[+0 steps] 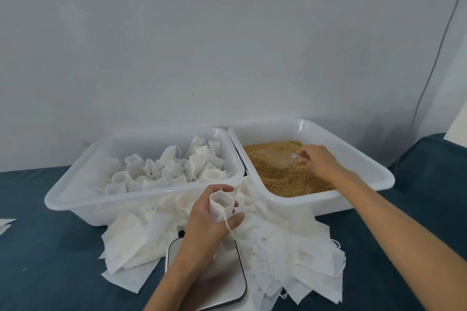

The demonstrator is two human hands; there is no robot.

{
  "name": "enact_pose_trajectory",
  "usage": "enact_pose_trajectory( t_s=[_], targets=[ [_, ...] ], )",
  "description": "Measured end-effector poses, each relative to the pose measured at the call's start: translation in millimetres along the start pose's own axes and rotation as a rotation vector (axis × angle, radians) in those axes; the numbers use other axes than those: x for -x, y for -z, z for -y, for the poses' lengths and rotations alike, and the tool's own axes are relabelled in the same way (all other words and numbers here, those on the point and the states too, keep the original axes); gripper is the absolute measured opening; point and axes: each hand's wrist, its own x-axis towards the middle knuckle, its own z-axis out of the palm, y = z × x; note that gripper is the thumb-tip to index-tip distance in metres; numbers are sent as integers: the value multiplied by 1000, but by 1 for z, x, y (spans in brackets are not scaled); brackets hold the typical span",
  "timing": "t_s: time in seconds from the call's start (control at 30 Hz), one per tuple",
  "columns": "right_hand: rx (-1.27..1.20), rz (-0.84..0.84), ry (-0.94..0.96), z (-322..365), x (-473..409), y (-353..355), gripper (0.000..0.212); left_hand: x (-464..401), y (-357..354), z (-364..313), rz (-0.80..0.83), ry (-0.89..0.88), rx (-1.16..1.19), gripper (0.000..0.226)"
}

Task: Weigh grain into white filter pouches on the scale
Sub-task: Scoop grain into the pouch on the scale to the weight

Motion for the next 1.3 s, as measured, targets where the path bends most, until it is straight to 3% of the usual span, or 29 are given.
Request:
enact_pose_trajectory(
  t_s=[0.17, 0.37, 0.67, 0.87, 1.03, 1.17, 1.3],
  targets=[
    [-84, -9, 96, 4, 3, 1, 12, 0, 1, 0, -21, 14, -15, 52],
    [-45, -124, 228, 21, 16, 12, 22, -1, 4, -6, -74, 38, 22, 49],
    [-309, -176, 331, 81, 58, 18, 27, 6, 26, -14, -123, 9, 147, 47],
    [-407, -54, 426, 103, 79, 24, 31, 16, 34, -11, -118, 17, 155, 47],
    [-471, 92, 497, 127, 70, 70, 27, 16, 35, -12, -115, 24, 161, 45],
    [-357, 139, 547, 136, 59, 107, 34, 17, 36, -14, -85, 40, 269, 45],
    [-331, 228, 525, 130, 60, 111, 35, 19, 34, -15, -14, 42, 193, 36]
  ],
)
